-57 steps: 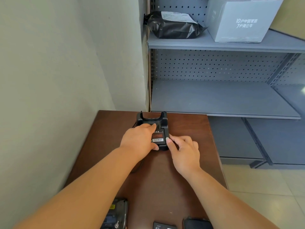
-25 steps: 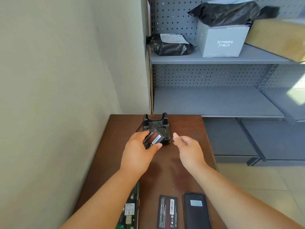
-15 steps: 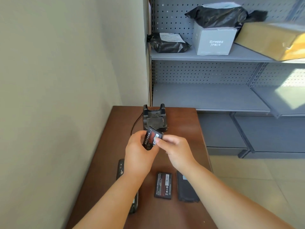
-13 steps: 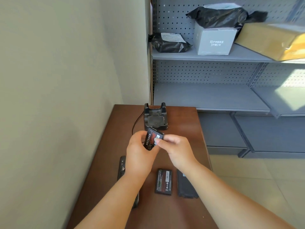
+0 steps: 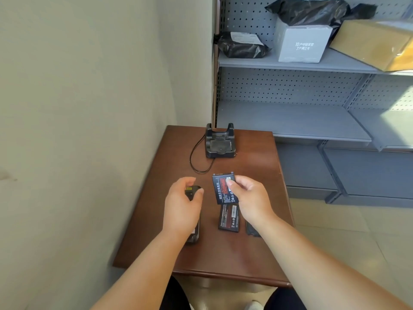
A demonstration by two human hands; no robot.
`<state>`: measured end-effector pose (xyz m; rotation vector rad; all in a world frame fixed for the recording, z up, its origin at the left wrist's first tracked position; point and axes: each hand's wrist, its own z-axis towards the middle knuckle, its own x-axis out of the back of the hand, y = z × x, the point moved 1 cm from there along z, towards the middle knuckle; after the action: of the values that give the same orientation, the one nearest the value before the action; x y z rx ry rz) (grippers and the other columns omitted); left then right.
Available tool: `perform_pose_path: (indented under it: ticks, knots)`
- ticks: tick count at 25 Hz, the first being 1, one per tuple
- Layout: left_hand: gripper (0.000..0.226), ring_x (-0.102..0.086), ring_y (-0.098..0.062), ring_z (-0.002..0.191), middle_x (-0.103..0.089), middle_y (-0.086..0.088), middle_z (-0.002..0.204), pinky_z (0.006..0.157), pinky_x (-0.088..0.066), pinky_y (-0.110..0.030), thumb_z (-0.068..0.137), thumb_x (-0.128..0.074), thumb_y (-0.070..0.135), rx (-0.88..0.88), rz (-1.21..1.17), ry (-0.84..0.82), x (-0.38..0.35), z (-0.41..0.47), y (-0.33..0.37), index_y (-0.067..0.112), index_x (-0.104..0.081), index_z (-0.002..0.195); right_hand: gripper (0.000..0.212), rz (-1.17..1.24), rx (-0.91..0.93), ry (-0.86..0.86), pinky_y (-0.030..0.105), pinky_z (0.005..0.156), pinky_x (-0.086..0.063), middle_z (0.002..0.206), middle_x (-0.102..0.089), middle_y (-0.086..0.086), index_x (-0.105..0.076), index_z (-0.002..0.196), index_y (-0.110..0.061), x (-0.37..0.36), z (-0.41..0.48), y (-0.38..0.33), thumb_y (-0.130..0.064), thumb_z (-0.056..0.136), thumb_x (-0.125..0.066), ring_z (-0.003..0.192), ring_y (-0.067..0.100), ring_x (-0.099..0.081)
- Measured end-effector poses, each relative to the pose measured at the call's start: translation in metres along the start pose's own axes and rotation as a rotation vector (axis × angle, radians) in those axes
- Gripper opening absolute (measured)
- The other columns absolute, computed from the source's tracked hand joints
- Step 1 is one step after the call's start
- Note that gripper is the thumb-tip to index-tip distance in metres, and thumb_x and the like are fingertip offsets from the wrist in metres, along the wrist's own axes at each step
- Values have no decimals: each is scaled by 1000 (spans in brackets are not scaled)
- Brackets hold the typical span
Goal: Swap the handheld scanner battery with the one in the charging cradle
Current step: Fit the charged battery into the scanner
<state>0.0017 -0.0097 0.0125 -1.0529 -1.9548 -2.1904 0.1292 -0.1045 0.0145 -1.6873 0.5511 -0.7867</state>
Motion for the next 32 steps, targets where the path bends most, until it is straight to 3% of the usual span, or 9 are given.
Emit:
perform_pose_path:
  ticks: [6,11,16,19,20,22,26,29,32]
  knots:
    - [37,-51,-27,118,-55,-7,128,102,-41,-40,90,-57,23,258,97,17,16,-4,-38,16,-54,125,18,-56,-103,-51,31,72,-52,92,-71,5,-69,97,-17,-22,-21,22,-26,93,-53,84,21,-67]
    - [45,-53,-29,120,-55,-14,134,100,-39,-34,94,-51,20,424,-2,-63,22,-6,-50,7,-45,137,24,-123,-165,-111,29,76,-51,100,-71,5,-68,105,-13,-39,-30,35,-27,94,-53,88,18,-66]
    - [39,-55,-29,117,-60,-14,126,88,-38,-27,95,-50,18,532,-100,-62,22,-6,-50,2,-52,131,25,-150,-195,-150,27,75,-49,96,-67,2,-66,107,-12,-48,-38,38,-26,95,-50,88,15,-62]
    - [18,-58,-31,104,-64,-15,103,92,-44,-38,94,-52,16,598,-183,-38,23,-1,-51,6,-67,98,25,-134,-227,-151,26,71,-46,98,-66,4,-66,105,-12,-51,-40,39,-27,96,-48,87,15,-60]
    - [17,-57,-29,97,-63,-14,95,93,-46,-43,93,-52,14,620,-219,-42,22,0,-53,12,-64,80,24,-136,-232,-162,25,68,-46,98,-67,5,-66,104,-13,-52,-41,38,-27,96,-48,86,15,-60]
    - [22,-57,-28,92,-62,-12,96,96,-49,-48,90,-53,17,665,-310,-66,18,4,-59,19,-56,68,23,-143,-233,-187,22,63,-44,94,-66,3,-65,100,-14,-56,-42,37,-28,97,-47,82,13,-58]
    - [24,-66,-34,81,-68,-18,89,84,-54,-52,95,-50,23,765,-556,-51,13,4,-53,3,-63,88,21,-106,-253,-176,25,65,-43,91,-65,4,-63,94,-17,-58,-43,35,-29,97,-46,80,14,-57]
    - [23,-61,-28,68,-64,-13,82,68,-53,-41,100,-43,20,782,-634,-64,10,1,-43,4,-59,99,22,-103,-258,-168,27,69,-45,94,-65,5,-63,95,-17,-58,-44,35,-31,97,-45,83,15,-58]
    - [18,-60,-26,70,-61,-14,91,63,-51,-37,100,-42,20,772,-684,-49,9,-2,-42,8,-51,110,20,-90,-243,-146,29,74,-49,98,-67,7,-62,94,-20,-56,-44,33,-32,96,-46,86,15,-59]
